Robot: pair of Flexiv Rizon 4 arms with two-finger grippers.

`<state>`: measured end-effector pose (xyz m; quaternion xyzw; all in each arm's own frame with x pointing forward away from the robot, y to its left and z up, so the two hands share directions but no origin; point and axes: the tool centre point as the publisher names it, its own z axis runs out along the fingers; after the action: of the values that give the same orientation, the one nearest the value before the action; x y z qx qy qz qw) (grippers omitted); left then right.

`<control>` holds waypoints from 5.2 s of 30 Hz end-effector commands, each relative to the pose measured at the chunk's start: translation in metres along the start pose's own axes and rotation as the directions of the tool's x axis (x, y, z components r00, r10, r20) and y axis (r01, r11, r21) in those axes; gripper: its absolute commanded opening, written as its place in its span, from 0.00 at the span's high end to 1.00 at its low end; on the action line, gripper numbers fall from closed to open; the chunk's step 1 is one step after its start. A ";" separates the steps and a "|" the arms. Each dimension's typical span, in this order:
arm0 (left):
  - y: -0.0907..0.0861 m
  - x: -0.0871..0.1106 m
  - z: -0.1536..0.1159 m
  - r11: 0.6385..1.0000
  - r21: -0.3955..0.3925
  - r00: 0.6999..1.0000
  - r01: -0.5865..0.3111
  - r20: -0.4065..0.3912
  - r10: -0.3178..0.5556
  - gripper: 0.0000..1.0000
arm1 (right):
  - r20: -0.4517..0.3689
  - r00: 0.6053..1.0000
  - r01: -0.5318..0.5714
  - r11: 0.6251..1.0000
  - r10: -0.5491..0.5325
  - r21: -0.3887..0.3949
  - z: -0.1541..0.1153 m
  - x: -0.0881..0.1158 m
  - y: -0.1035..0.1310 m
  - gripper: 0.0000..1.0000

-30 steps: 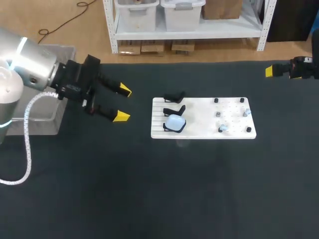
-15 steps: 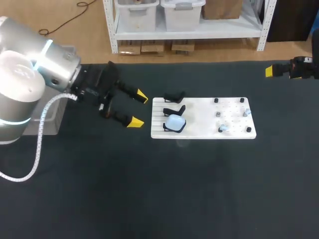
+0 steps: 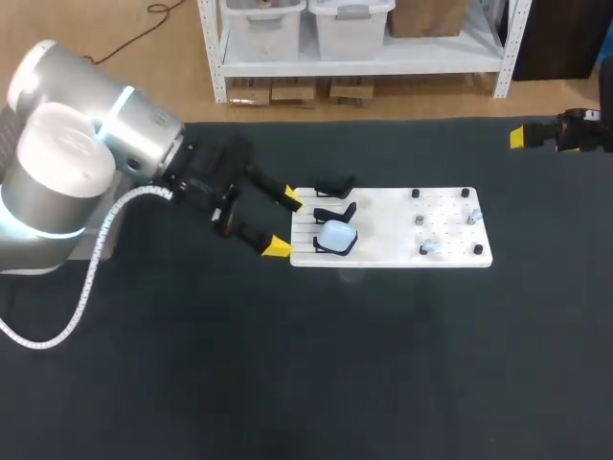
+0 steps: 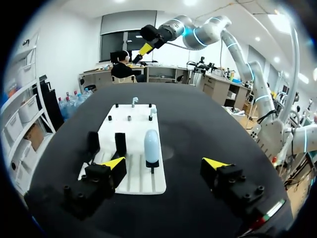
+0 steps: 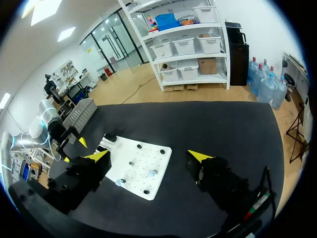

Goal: Pick up each earbud case from the left stands, insert the matching earbuds, close the lid, and place the case in the box.

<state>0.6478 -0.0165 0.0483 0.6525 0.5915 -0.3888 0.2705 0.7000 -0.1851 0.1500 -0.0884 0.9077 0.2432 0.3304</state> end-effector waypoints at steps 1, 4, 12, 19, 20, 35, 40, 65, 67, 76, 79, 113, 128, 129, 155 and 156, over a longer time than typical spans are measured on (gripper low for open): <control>0.003 0.005 0.010 1.000 0.003 1.000 0.026 0.014 -0.026 0.00 | 0.000 1.000 0.000 1.000 0.000 0.000 0.000 0.000 0.000 0.00; 0.003 0.008 0.015 0.999 0.000 0.999 0.037 0.020 -0.037 0.00 | 0.000 1.000 0.000 1.000 0.000 0.000 0.000 0.000 0.000 0.00; 0.010 0.008 0.021 0.999 -0.013 0.998 0.032 0.049 -0.031 0.05 | 0.000 1.000 0.000 1.000 0.000 0.000 0.000 0.000 0.000 0.00; 0.015 0.002 0.026 1.000 -0.008 0.998 0.012 0.064 -0.011 0.19 | 0.000 1.000 0.000 1.000 0.000 0.000 0.000 0.000 0.000 0.00; 0.016 0.002 0.027 1.000 -0.007 0.998 0.011 0.065 -0.010 0.19 | 0.000 1.000 0.000 1.000 0.000 0.000 0.000 0.000 0.000 0.00; 0.029 0.000 0.040 1.000 0.002 0.997 0.005 0.076 -0.005 0.27 | 0.000 1.000 0.000 1.000 0.000 0.000 0.000 0.000 0.000 0.00; 0.025 0.001 0.045 1.000 0.011 0.996 0.009 0.086 -0.010 0.25 | 0.000 1.000 0.000 1.000 0.000 0.000 0.000 0.000 0.000 0.00; 0.024 0.000 0.060 1.000 0.005 0.992 0.020 0.124 -0.020 0.35 | 0.000 1.000 0.000 1.000 0.000 0.000 0.000 0.000 0.000 0.00; 0.025 -0.001 0.061 1.000 0.003 0.992 0.020 0.124 -0.020 0.37 | 0.000 1.000 0.000 1.000 0.000 0.000 0.000 0.000 0.000 0.00; 0.026 -0.001 0.062 1.000 0.001 0.991 0.024 0.129 -0.024 0.42 | 0.000 1.000 0.000 1.000 0.000 0.000 0.000 0.000 0.000 0.00; 0.026 -0.002 0.062 1.000 0.003 0.991 0.025 0.131 -0.025 0.42 | 0.000 1.000 0.000 1.000 0.000 0.000 0.000 0.000 0.000 0.00; -0.007 -0.071 0.030 0.978 -0.127 0.942 -0.168 0.273 0.197 1.00 | 0.000 1.000 0.000 1.000 0.000 0.000 0.000 0.000 0.000 0.00; -0.013 -0.105 0.024 0.977 -0.140 0.901 -0.158 0.384 0.201 1.00 | 0.000 1.000 0.000 1.000 0.000 0.000 0.000 0.000 0.000 0.00; -0.013 -0.105 0.024 0.977 -0.140 0.901 -0.158 0.384 0.201 1.00 | 0.000 1.000 0.000 1.000 0.000 0.000 0.000 0.000 0.000 0.00; -0.030 -0.106 0.028 0.986 -0.151 0.869 -0.072 0.476 0.136 1.00 | -0.005 1.000 0.011 1.000 -0.011 -0.007 -0.002 0.000 0.003 0.00; -0.031 -0.105 0.028 0.986 -0.150 0.869 -0.070 0.477 0.134 1.00 | -0.010 1.000 0.022 1.000 -0.022 -0.012 -0.002 0.000 0.005 0.00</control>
<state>0.6202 -0.0963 0.1220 0.5513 0.4869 -0.4932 0.4645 0.6991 -0.1826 0.1505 -0.0968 0.9072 0.2416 0.3305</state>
